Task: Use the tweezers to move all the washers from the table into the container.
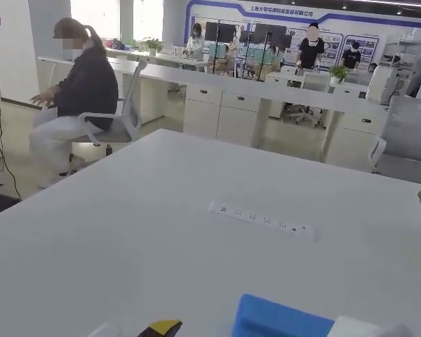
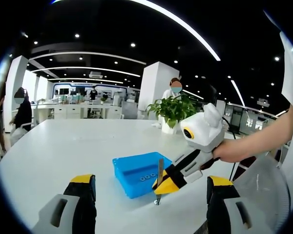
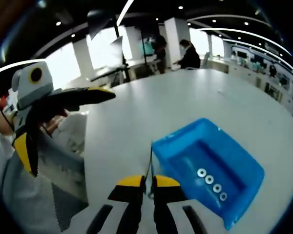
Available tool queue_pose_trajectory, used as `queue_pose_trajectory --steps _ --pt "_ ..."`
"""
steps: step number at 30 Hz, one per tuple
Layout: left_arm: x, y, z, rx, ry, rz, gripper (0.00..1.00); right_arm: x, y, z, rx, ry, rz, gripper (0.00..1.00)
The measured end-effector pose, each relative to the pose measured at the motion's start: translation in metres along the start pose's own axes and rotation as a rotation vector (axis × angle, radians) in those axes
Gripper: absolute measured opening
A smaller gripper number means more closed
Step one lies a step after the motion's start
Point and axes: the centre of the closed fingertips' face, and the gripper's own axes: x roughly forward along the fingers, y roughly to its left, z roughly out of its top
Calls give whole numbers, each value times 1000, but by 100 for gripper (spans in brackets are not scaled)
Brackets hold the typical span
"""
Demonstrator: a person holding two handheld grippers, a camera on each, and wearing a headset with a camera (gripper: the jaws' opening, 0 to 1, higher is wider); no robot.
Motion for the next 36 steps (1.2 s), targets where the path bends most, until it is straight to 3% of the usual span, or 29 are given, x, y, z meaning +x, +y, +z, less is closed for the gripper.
queue_pose_trajectory --steps 7,13,18,27,32,36 --pt "1 0 -1 0 4 0 96 -1 -3 -1 -13 -6 -11 4" --pt "1 0 -1 2 7 -1 96 2 4 -2 2 -20 15 5" --pt "1 0 -2 4 10 0 96 0 9 -4 -61 -18 -3 5" --pt "1 -1 -4 14 19 -6 96 -2 11 -7 -201 46 -40 3" --pt "1 0 -3 11 15 0 96 -4 7 -6 -112 41 -29 3" --pt "1 -1 -3 17 17 -3 96 -16 4 8 -56 -11 -12 3"
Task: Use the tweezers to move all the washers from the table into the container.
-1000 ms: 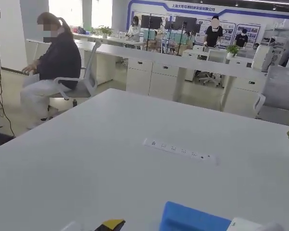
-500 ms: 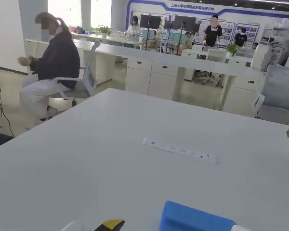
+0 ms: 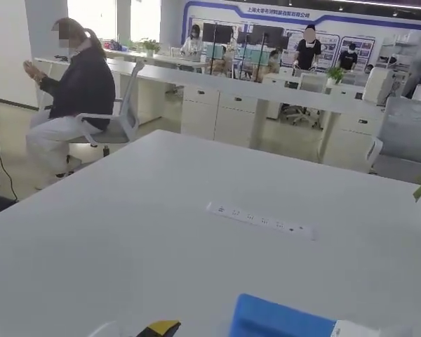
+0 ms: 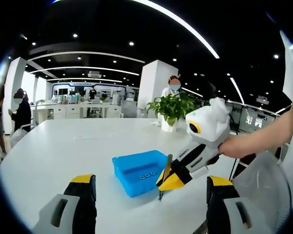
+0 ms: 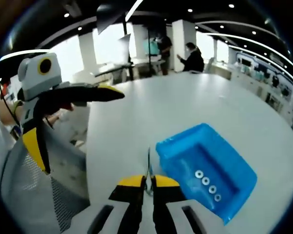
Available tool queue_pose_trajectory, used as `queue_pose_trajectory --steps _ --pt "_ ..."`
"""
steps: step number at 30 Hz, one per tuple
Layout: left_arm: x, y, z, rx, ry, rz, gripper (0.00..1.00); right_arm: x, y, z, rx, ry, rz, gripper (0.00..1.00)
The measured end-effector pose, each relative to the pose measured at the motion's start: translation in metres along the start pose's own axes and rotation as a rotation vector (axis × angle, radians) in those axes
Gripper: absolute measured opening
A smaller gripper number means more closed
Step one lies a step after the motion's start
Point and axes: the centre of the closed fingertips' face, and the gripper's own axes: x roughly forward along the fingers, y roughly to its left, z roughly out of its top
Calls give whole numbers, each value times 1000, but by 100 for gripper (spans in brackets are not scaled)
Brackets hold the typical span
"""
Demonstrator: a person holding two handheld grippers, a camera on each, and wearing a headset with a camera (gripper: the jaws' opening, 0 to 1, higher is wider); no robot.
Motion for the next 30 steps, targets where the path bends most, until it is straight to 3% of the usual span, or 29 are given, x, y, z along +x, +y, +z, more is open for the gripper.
queue_pose_trajectory --steps 7,15,20,30 --pt "0 0 0 1 0 0 96 -17 -5 23 55 -48 24 3" --pt "0 -1 0 3 3 -3 96 -25 -10 49 140 -105 60 3" --pt "0 -2 -1 0 6 -7 96 -22 -29 60 159 -110 26 3" --pt "0 -1 -1 -4 7 -3 96 -4 -65 57 221 -92 -31 3"
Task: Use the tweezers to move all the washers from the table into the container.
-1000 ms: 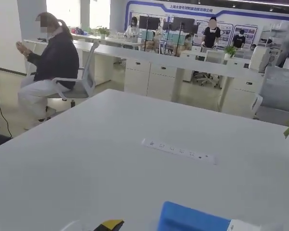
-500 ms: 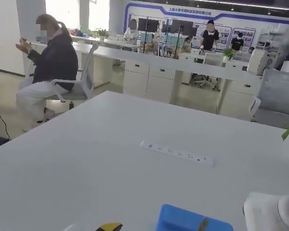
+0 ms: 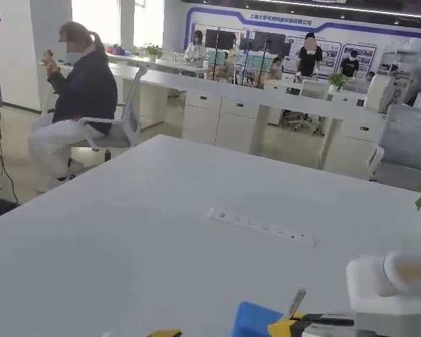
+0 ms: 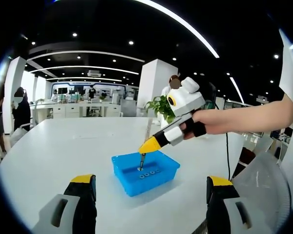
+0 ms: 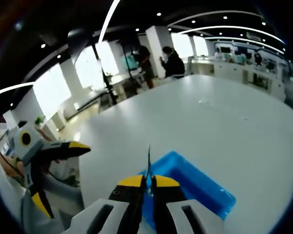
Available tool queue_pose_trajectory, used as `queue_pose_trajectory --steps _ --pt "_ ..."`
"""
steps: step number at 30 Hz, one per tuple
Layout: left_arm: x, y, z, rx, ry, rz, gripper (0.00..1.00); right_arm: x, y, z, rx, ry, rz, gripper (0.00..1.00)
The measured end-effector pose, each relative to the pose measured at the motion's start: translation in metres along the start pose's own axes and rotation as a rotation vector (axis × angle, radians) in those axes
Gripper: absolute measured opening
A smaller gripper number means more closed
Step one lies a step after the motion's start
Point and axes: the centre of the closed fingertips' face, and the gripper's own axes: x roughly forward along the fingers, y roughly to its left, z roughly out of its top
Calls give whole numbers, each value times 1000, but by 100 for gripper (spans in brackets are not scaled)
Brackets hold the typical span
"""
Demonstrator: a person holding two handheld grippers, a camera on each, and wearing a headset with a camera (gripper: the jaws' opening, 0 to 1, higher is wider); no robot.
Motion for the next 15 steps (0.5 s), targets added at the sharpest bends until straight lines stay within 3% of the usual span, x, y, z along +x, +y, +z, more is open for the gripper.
queue_pose_trajectory --steps 8,15 --pt "1 0 0 1 3 1 96 26 -18 -7 1 31 -37 3" --pt "2 1 -2 -1 8 1 96 38 -28 -18 -7 73 -47 3"
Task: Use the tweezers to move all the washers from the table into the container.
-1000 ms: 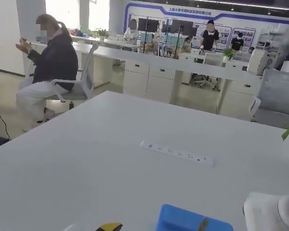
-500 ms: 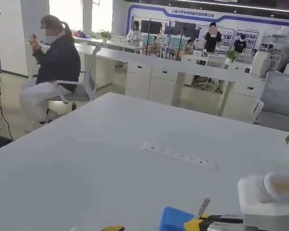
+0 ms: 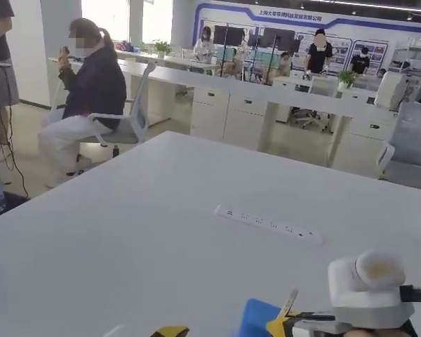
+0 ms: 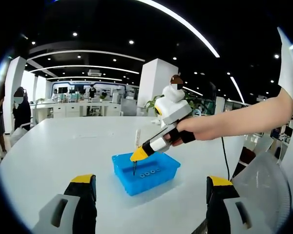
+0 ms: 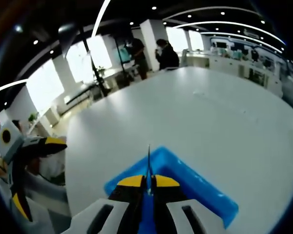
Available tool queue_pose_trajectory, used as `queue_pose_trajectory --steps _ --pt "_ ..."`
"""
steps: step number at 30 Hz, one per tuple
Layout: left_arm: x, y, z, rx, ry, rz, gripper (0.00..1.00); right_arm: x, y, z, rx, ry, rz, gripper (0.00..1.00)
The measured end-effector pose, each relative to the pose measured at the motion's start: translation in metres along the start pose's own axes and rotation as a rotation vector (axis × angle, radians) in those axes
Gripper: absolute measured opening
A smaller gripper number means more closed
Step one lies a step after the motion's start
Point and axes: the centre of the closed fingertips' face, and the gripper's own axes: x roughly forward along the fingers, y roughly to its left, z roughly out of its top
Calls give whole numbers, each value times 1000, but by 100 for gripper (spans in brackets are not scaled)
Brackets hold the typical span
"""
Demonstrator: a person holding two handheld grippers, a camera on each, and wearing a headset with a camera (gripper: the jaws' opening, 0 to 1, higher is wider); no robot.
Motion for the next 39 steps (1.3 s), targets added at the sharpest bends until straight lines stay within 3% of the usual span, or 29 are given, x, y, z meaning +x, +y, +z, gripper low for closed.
queue_pose_trajectory --steps 6,13,17,27,31,39 --pt "1 0 -1 3 4 -2 95 4 -6 -9 -7 25 -11 3" --pt "1 0 -2 4 9 -3 95 5 -8 -12 -31 16 -13 4" --pt "1 0 -4 8 17 -3 94 5 2 -14 -69 6 -6 4" --pt "0 -1 -5 -6 21 -11 94 2 5 -14 -144 0 -5 5" --pt "0 -3 -3 -18 10 -19 93 -10 12 -3 -179 -48 -13 5" --pt "-1 -13 -3 2 30 -71 83 -54 38 9 -232 -133 7 5"
